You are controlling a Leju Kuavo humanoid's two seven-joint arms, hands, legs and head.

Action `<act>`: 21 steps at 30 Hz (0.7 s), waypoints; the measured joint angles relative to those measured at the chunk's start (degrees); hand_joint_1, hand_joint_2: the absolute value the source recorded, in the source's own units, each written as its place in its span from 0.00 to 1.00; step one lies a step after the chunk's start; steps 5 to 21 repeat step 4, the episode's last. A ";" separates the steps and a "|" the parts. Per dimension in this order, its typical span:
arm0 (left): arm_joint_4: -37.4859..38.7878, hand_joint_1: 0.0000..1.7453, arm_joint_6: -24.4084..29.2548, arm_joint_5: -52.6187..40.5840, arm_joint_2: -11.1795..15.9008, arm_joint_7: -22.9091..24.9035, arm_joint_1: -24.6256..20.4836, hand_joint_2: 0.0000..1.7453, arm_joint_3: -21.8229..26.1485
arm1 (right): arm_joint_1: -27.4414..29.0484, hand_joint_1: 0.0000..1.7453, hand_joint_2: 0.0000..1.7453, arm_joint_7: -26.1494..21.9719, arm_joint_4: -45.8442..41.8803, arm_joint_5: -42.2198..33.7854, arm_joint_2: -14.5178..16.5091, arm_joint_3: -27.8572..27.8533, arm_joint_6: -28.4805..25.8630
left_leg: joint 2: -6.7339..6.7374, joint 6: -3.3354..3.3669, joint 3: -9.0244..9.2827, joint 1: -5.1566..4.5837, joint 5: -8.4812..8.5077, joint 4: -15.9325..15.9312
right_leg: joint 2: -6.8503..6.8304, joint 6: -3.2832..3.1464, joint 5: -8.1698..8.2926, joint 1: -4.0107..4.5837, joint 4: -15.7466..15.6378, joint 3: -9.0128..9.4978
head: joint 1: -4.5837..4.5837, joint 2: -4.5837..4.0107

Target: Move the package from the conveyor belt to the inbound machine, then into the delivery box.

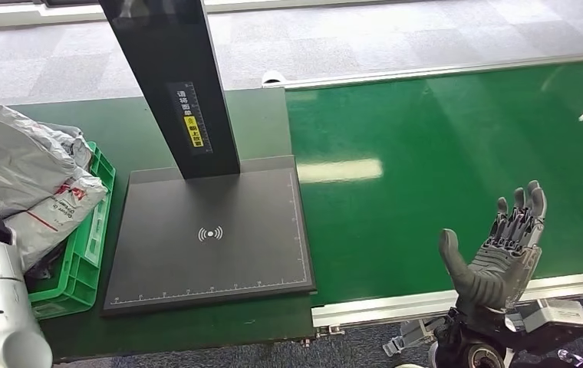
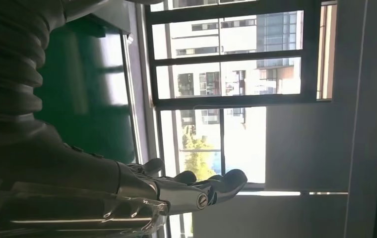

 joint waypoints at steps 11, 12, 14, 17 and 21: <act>-14.00 0.00 -6.34 9.92 -5.53 1.08 13.74 1.00 -8.28 | -0.99 0.00 1.00 3.75 2.69 -3.74 -0.28 0.80 5.63 | -0.05 0.02 0.00 -0.13 -0.06 -0.01 | -0.06 0.08 -0.07 -0.15 -0.04 0.03 | -0.01 0.00; -14.00 0.00 -6.34 9.92 -5.53 1.08 13.74 1.00 -8.28 | -0.99 0.00 1.00 3.75 2.69 -3.74 -0.28 0.80 5.63 | -0.05 0.02 0.00 -0.13 -0.06 -0.01 | -0.06 0.08 -0.07 -0.15 -0.04 0.03 | -0.01 0.00; -14.00 0.00 -6.34 9.92 -5.53 1.08 13.74 1.00 -8.28 | -0.99 0.00 1.00 3.75 2.69 -3.74 -0.28 0.80 5.63 | -0.05 0.02 0.00 -0.13 -0.06 -0.01 | -0.06 0.08 -0.07 -0.15 -0.04 0.03 | -0.01 0.00; -14.00 0.00 -6.34 9.92 -5.53 1.08 13.74 1.00 -8.28 | -0.99 0.00 1.00 3.75 2.69 -3.74 -0.28 0.80 5.63 | -0.05 0.02 0.00 -0.13 -0.06 -0.01 | -0.06 0.08 -0.07 -0.15 -0.04 0.03 | -0.01 0.00; -14.00 0.00 -6.34 9.92 -5.53 1.08 13.74 1.00 -8.28 | -0.99 0.00 1.00 3.75 2.69 -3.74 -0.28 0.80 5.63 | -0.05 0.02 0.00 -0.13 -0.06 -0.01 | -0.06 0.08 -0.07 -0.15 -0.04 0.03 | -0.01 0.00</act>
